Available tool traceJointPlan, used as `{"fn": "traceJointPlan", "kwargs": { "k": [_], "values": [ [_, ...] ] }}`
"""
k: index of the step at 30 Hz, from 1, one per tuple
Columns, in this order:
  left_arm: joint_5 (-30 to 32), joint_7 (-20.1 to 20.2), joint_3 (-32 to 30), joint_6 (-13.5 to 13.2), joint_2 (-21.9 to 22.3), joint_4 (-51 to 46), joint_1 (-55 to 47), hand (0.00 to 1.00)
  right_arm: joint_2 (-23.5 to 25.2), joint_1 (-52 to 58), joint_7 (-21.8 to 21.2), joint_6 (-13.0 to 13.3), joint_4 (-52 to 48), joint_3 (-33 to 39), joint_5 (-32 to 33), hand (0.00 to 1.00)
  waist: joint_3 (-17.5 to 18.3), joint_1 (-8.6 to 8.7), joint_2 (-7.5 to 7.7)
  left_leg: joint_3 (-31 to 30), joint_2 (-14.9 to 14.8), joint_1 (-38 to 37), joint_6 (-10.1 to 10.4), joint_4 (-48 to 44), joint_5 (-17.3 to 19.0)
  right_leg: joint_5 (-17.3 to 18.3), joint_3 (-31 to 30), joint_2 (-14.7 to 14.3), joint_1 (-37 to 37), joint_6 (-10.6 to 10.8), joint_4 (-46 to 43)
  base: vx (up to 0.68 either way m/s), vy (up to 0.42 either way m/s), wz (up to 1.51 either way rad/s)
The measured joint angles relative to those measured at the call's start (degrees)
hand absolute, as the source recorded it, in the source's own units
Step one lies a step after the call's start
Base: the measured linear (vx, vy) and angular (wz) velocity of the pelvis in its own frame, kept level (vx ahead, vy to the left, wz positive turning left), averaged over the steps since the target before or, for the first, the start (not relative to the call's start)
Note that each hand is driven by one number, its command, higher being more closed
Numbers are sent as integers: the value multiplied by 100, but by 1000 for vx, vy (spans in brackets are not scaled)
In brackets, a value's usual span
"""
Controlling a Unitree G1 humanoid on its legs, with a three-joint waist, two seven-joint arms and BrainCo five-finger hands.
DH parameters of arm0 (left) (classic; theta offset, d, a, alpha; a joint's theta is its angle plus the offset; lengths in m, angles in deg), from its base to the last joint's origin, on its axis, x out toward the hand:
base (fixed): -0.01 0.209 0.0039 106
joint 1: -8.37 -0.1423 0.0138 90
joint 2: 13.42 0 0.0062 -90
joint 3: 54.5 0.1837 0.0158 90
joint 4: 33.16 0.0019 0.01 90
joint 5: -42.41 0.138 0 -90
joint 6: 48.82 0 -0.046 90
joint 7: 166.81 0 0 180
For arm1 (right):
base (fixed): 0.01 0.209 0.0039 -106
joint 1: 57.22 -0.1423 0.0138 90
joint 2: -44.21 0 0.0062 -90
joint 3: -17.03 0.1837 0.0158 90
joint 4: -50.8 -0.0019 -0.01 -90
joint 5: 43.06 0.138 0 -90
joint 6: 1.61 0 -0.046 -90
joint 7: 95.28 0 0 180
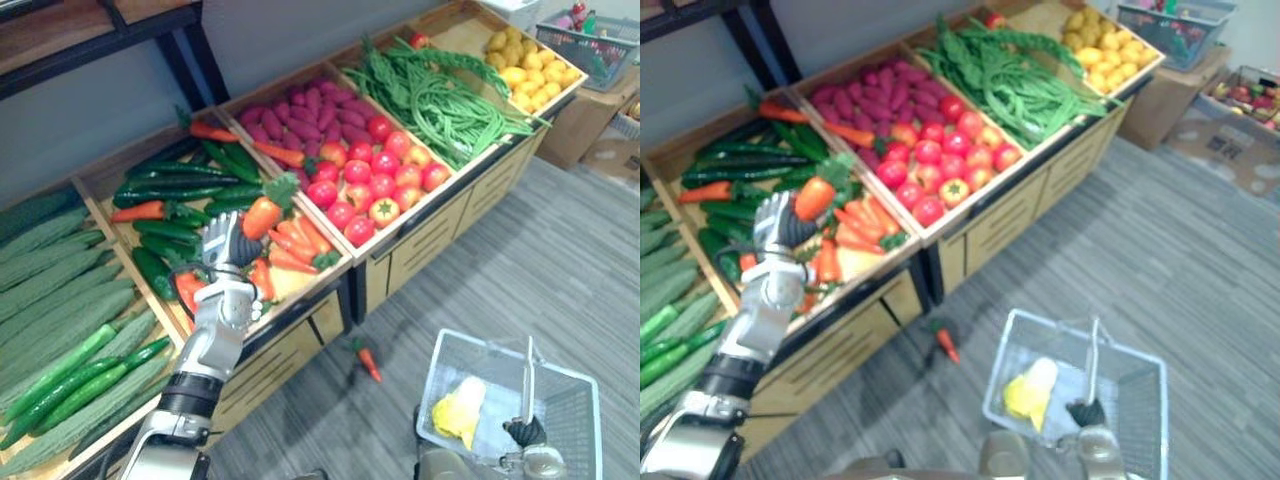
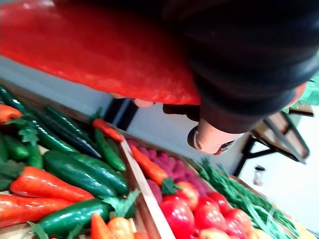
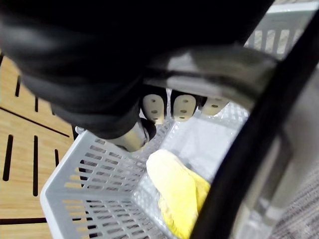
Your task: Pick vegetable in the basket
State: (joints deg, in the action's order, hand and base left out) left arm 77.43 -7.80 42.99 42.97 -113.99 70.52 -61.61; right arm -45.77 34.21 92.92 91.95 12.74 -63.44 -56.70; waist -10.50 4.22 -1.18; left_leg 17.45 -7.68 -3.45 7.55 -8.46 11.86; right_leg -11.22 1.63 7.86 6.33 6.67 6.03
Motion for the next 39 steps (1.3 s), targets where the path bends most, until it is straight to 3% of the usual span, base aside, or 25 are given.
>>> {"fn": "traceJointPlan", "kwargs": {
  "k": [7,14,16,20,25,33,39],
  "values": [
    [-68,601,1121,-906,-664,-382,-184,100,-1389,-361,-512,113,-702,-863,-462,100,150,10,-12,687,55,-272,-33,61,62,-167,-700,-106,193,28,1,-26,-17,-47],
    [-335,1002,2239,-1432,-857,-719,-167,100,-2050,-824,-864,248,-1368,-1959,-640,100,253,-51,2,1508,-32,-597,47,-37,244,-200,-1399,-331,266,-21,3,-65,-48,-60],
    [-337,1025,2555,-1550,-884,-833,-95,100,-2182,-875,-932,262,-1609,-2250,-639,100,303,-154,5,1771,-96,-647,91,-86,328,-151,-1382,-395,338,-47,2,-88,-60,-61],
    [-381,1189,3111,-1715,-900,-898,78,100,-2422,-1005,-1113,330,-2114,-2784,-610,100,414,-139,17,2097,-175,-740,145,-70,334,-211,-1298,-463,445,-200,-55,-12,-50,-40],
    [-557,1468,3610,-1801,-900,-894,269,100,-2606,-1320,-1363,473,-2625,-3473,-374,100,494,-125,-30,2494,-235,-1008,234,3,380,-347,-1491,-664,435,-126,-96,27,-24,-33],
    [-760,1695,3952,-1929,-919,-888,213,100,-2807,-1836,-1616,770,-3458,-4442,-193,100,527,-127,-1,3161,-184,-1291,337,22,449,-357,-1995,-857,458,-106,-92,-9,-21,-34],
    [-785,1942,4083,-2034,-937,-824,188,100,-3041,-2089,-1690,871,-3934,-4669,15,100,541,-97,12,3551,-213,-1405,407,16,491,-339,-2272,-1061,556,-134,-125,8,-59,-33]
  ]
}}
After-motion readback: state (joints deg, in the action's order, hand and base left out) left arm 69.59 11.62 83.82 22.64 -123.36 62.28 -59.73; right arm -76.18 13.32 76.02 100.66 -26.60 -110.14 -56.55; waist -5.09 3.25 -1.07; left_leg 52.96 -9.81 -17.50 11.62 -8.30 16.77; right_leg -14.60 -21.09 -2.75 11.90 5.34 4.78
